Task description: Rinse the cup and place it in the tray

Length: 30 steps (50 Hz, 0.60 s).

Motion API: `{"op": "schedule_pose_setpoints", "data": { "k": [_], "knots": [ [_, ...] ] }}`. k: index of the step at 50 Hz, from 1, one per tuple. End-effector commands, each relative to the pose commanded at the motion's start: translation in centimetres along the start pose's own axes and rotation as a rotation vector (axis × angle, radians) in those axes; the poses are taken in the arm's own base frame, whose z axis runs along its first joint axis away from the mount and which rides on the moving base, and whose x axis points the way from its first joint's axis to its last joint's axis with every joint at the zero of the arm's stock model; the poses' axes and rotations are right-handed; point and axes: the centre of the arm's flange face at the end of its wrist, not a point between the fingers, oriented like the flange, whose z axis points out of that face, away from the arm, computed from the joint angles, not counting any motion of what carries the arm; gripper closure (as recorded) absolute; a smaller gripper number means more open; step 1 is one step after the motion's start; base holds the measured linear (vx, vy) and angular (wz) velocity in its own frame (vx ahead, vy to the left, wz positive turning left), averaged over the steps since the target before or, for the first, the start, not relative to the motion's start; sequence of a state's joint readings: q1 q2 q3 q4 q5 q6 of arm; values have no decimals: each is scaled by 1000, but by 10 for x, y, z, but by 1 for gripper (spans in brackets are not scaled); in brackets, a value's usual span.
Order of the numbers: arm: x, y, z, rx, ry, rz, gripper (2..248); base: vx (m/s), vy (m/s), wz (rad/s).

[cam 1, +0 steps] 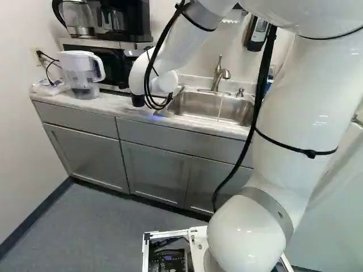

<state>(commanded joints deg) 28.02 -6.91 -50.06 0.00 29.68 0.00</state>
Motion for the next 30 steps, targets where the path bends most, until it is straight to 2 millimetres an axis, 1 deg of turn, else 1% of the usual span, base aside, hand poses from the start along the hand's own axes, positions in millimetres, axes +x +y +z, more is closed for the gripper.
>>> {"op": "schedule_pose_setpoints", "data": {
  "k": [30],
  "knots": [
    [-6,0,0,0,-69,0,3,0,0,0]
  ]
}}
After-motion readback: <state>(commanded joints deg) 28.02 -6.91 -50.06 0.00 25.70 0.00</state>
